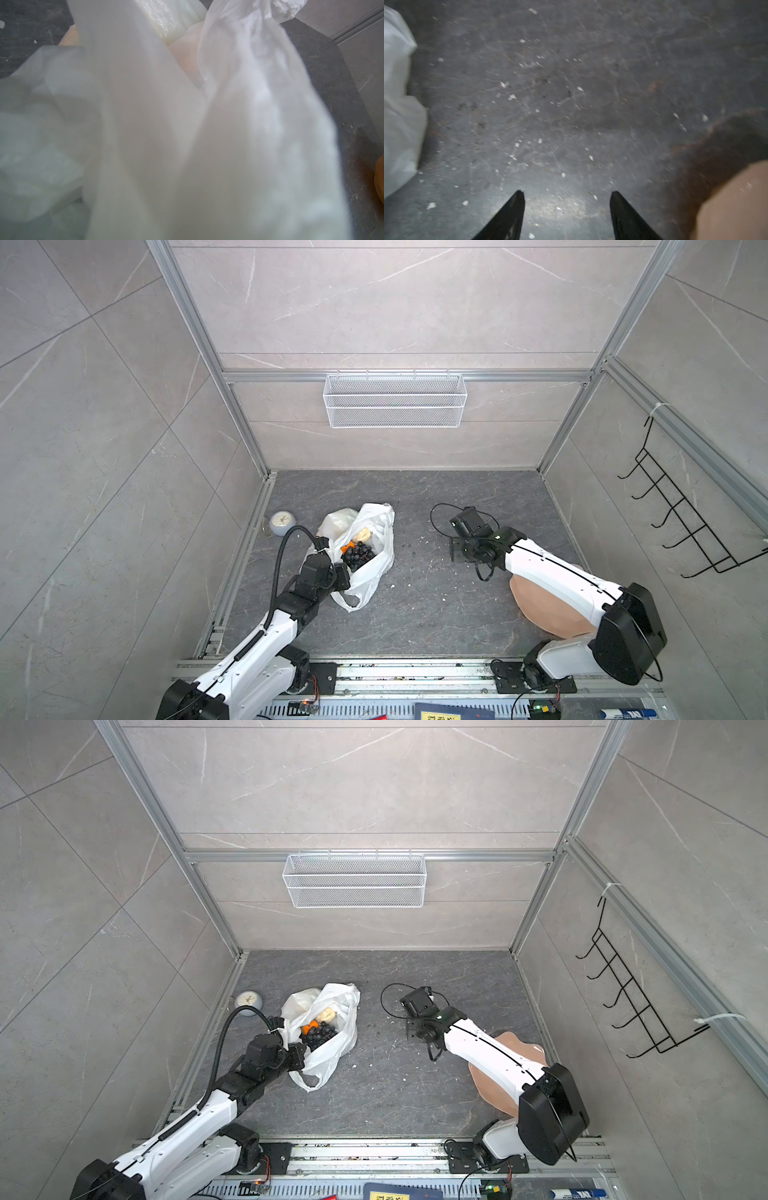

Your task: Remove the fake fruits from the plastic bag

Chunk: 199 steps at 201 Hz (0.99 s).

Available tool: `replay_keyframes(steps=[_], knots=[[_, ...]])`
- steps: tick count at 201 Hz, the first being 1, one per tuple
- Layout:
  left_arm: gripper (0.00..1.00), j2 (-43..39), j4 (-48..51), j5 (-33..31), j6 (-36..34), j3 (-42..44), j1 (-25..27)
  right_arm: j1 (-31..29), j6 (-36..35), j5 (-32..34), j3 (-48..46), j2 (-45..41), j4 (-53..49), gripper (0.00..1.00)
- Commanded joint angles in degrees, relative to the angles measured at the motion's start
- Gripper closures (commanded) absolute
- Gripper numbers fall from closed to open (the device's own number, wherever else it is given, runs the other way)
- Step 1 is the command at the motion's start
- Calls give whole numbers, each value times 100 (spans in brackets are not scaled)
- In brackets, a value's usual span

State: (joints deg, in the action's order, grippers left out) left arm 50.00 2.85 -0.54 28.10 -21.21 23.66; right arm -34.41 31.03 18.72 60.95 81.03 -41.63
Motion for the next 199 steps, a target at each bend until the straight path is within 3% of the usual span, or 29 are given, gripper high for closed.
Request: replay_keyframes(steps=[1,55,130,199], knots=[[100,-211,-340,174,-258,140,33,22,648,707,-277,-245,-1288,34],[100,-209,-482,335,-241,223,33,283,1400,1154,-608,-308,-2071,34],[100,-404,-425,357,-227,258,33,1136,1101,800,-928,140,-1658,43],[100,-509,-415,326,-226,284,33,1386,879,703,-796,550,-1559,72]])
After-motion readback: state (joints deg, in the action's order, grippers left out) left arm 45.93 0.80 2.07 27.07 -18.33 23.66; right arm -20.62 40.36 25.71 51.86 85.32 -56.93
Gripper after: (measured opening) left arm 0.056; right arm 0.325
